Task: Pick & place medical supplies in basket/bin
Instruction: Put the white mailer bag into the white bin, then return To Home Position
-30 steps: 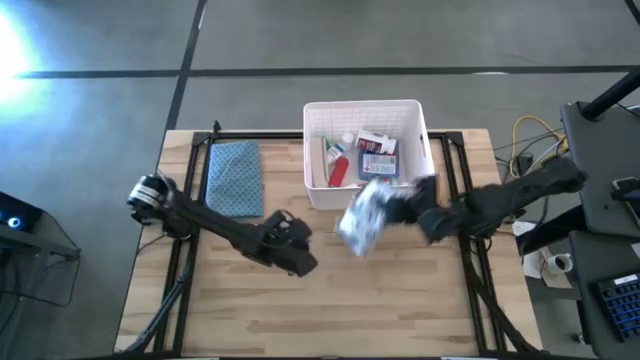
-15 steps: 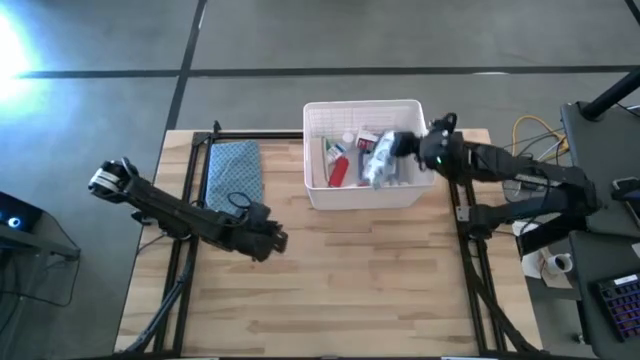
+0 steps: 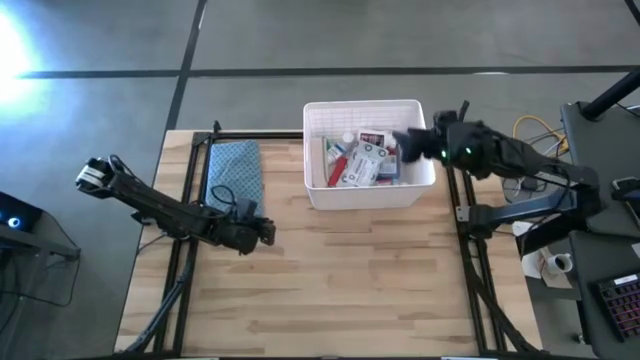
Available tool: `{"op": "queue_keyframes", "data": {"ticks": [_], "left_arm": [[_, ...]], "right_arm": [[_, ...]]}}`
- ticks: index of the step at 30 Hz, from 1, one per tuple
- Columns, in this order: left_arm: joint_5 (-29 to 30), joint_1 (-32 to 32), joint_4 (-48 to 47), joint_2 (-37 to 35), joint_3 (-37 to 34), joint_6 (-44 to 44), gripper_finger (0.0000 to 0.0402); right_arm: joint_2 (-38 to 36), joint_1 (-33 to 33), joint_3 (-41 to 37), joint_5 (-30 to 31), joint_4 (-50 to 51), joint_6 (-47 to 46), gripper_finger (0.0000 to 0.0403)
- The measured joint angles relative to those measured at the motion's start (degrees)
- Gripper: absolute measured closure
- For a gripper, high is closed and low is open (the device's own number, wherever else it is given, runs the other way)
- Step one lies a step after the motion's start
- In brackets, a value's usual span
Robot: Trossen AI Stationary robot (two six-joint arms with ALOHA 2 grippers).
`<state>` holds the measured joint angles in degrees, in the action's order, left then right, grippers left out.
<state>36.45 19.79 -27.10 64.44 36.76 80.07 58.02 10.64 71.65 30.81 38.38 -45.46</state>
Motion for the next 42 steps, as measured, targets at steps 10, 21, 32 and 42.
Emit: {"op": "queue_keyframes", "data": {"ticks": [10,21,32,42], "left_arm": [[0.0,0.0,12.6,-0.1,5.6,-12.4,0.0328],[-13.4,-4.8,40.9,0.2,3.3,-33.2,0.0328],[-26.9,-15.2,50.1,-1.1,-2.9,-37.2,0.0328],[-34.9,-26.6,50.6,-8.0,-8.9,-43.1,0.0328]], "right_arm": [[-2.3,-18.8,7.1,-20.6,-0.5,9.6,0.0123],[-2.1,-40.1,-9.9,-14.0,-22.8,4.9,0.0124],[-18.5,-20.7,-38.4,-26.4,-51.7,5.6,0.012],[-33.7,-12.0,-55.0,-38.1,-60.1,10.2,0.0122]]}}
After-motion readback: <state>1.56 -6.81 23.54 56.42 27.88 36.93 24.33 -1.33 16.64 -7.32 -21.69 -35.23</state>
